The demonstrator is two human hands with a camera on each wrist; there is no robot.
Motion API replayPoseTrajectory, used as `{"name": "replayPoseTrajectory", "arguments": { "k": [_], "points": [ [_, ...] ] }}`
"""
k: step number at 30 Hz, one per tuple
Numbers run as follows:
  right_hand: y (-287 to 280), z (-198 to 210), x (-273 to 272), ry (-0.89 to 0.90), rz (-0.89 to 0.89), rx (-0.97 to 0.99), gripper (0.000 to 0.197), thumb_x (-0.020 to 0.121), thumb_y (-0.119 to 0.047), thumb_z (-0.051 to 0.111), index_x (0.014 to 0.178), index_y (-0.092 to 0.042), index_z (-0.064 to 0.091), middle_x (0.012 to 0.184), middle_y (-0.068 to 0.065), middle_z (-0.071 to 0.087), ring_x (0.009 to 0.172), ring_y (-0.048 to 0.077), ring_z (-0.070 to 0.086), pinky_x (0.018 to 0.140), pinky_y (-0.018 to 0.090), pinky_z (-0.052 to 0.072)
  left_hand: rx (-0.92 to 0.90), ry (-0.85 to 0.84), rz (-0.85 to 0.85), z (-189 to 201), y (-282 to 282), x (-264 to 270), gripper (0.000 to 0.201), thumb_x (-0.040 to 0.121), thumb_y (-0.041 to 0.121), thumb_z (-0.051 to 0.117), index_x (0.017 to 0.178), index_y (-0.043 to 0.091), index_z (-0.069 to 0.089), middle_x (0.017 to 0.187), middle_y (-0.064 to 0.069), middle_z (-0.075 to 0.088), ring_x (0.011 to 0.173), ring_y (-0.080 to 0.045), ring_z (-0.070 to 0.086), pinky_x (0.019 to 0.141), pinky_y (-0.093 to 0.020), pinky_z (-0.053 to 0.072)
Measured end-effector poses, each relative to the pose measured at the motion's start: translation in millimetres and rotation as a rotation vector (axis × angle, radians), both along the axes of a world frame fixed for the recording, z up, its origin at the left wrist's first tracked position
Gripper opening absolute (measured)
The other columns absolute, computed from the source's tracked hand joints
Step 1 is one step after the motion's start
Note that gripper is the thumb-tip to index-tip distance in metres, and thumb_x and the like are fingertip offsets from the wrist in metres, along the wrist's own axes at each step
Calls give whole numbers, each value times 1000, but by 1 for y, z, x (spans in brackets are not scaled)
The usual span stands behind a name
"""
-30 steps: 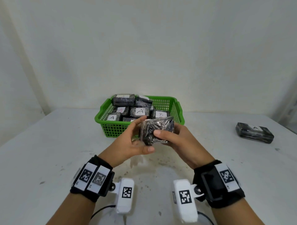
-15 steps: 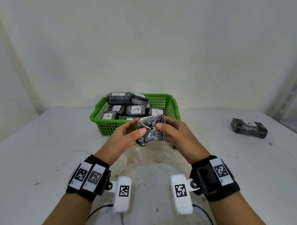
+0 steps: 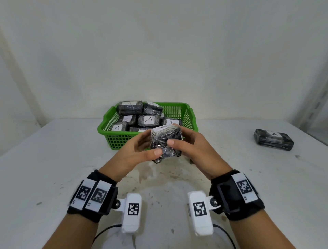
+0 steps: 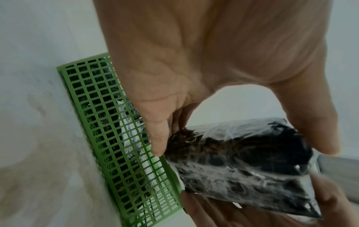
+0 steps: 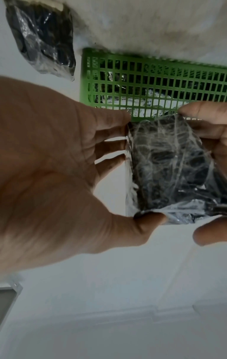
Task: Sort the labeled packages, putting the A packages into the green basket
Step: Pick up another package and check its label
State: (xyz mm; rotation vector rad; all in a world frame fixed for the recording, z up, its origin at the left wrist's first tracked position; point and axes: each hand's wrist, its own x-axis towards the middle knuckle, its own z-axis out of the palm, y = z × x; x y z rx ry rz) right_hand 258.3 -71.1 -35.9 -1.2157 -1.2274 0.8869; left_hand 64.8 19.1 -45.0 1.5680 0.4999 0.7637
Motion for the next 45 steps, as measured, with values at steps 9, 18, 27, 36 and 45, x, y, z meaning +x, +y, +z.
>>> {"name": "replayPoseTrajectory", "arguments": {
  "k": [9, 18, 27, 36, 45],
  "points": [
    [-9, 11, -4, 69, 83, -149, 45, 92, -59, 65, 126, -30, 73, 124, 1, 76, 117, 25, 72, 105, 48, 56, 102, 23, 66, -3, 4, -4, 117, 47, 26, 96, 147, 28, 36, 147, 14, 48, 139, -4, 42, 108, -34, 46],
    [-6, 6, -6, 49, 10, -122, 45, 88, -17, 80, 129, -29, 65, 120, 2, 78, 113, 22, 74, 97, 40, 58, 81, -83, 182, 8, -6, 1, 67, 78, 26, 75, 139, 16, 50, 129, -1, 67, 119, -20, 65, 97, -41, 55],
    [-13, 15, -12, 5, 63, -249, 63, 70, -73, 64, 111, -27, 79, 107, -3, 81, 104, 20, 75, 107, 45, 52, 282, -63, 151, 9, -12, -1, 82, 64, -6, 86, 134, 22, 55, 131, 3, 63, 123, -17, 61, 102, -38, 52],
    [-10, 9, -10, 153, 86, -135, 40, 78, -38, 71, 108, -13, 78, 111, 12, 80, 96, 18, 74, 96, 38, 55, 356, 0, 72, 13, -16, -4, 87, 70, 22, 88, 144, 26, 44, 142, 8, 55, 134, -11, 50, 111, -40, 42],
    [-7, 6, -5, 92, 101, -152, 51, 80, -45, 74, 118, -12, 76, 119, 12, 78, 108, 23, 72, 104, 42, 53, 408, 43, 82, 12, -14, -4, 76, 66, 21, 90, 134, 21, 55, 131, 6, 63, 125, -14, 58, 109, -44, 46]
  ]
}}
